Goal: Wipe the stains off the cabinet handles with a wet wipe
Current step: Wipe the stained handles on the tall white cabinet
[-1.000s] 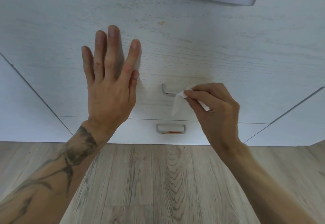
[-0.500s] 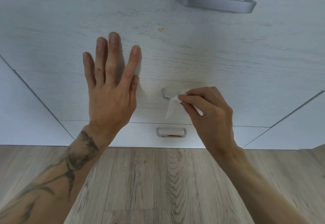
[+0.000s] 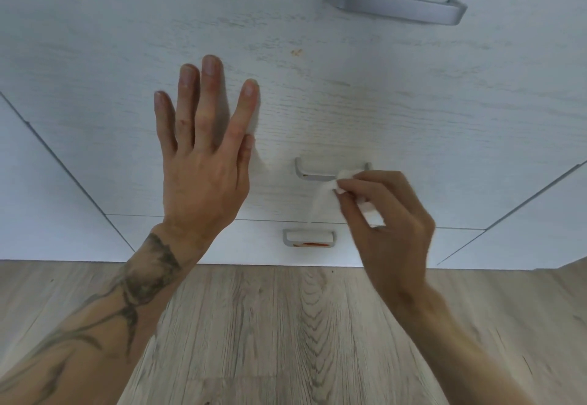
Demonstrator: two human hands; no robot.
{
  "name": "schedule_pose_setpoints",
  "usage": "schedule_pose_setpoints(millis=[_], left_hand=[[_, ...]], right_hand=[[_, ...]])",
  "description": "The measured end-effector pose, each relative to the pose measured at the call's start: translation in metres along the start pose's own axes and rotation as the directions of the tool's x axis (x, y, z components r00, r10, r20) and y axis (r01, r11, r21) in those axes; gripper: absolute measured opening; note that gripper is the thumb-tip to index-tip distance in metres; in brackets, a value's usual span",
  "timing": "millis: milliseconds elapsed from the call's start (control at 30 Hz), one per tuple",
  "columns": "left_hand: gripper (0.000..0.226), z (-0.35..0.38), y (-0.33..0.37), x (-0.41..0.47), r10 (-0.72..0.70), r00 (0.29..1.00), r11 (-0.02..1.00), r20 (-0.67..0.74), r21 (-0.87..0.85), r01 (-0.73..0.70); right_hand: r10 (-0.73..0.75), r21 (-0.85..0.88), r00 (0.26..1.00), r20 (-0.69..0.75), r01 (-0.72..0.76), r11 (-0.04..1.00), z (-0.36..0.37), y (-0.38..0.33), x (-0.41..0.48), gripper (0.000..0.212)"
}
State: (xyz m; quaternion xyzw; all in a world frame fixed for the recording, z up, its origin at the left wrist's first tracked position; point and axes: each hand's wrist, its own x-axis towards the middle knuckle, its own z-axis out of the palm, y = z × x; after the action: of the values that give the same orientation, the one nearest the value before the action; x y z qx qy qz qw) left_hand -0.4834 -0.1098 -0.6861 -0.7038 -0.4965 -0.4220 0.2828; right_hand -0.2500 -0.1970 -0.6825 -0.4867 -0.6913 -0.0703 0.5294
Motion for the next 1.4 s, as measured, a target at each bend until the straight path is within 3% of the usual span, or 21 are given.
schedule_pose_setpoints(millis=[100,300,500,700,967,1133,1267,1400], left_hand=[[0.057,-0.001,-0.001,0.0,0.01,1.0,1.0,0.011,0.006,-0.01],[0.058,-0.003,-0.002,0.0,0.016,1.0,1.0,0.024,0.011,-0.017],[0.055,-0.006,0.0,0.0,0.011,1.0,1.0,0.023,0.011,-0.011],[0.054,-0.004,-0.001,0.001,0.013,1.0,1.0,0.017,0.021,-0.014],[0.054,-0.004,0.0,0.0,0.005,1.0,1.0,0.02,0.021,-0.005],[0.055,-0.004,0.0,0.0,0.008,1.0,1.0,0.015,0.02,-0.008],[0.054,-0.004,0.0,0.0,0.007,1.0,1.0,0.02,0.022,-0.007],[0.052,-0.004,0.001,0.001,0.007,1.0,1.0,0.02,0.009,-0.008]], right_hand=[[-0.084,0.007,0.996,0.035,0.084,0.996,0.032,-0.019,0.008,0.007],[-0.111,-0.084,0.993,0.045,0.114,0.99,0.049,-0.017,0.012,0.01],[-0.037,-0.061,0.996,-0.077,0.033,0.998,0.034,-0.009,0.005,0.009],[-0.107,-0.062,0.994,0.017,0.108,0.992,0.044,-0.013,0.011,0.007],[0.003,-0.127,0.991,-0.136,-0.02,0.992,-0.002,0.027,-0.001,0.009],[-0.062,-0.049,0.998,-0.027,0.061,0.997,0.022,0.006,0.0,0.009],[0.01,-0.103,0.995,-0.096,-0.02,0.995,0.0,0.029,-0.002,0.01],[0.189,-0.086,0.968,-0.165,-0.205,0.975,-0.021,0.038,-0.018,0.007]])
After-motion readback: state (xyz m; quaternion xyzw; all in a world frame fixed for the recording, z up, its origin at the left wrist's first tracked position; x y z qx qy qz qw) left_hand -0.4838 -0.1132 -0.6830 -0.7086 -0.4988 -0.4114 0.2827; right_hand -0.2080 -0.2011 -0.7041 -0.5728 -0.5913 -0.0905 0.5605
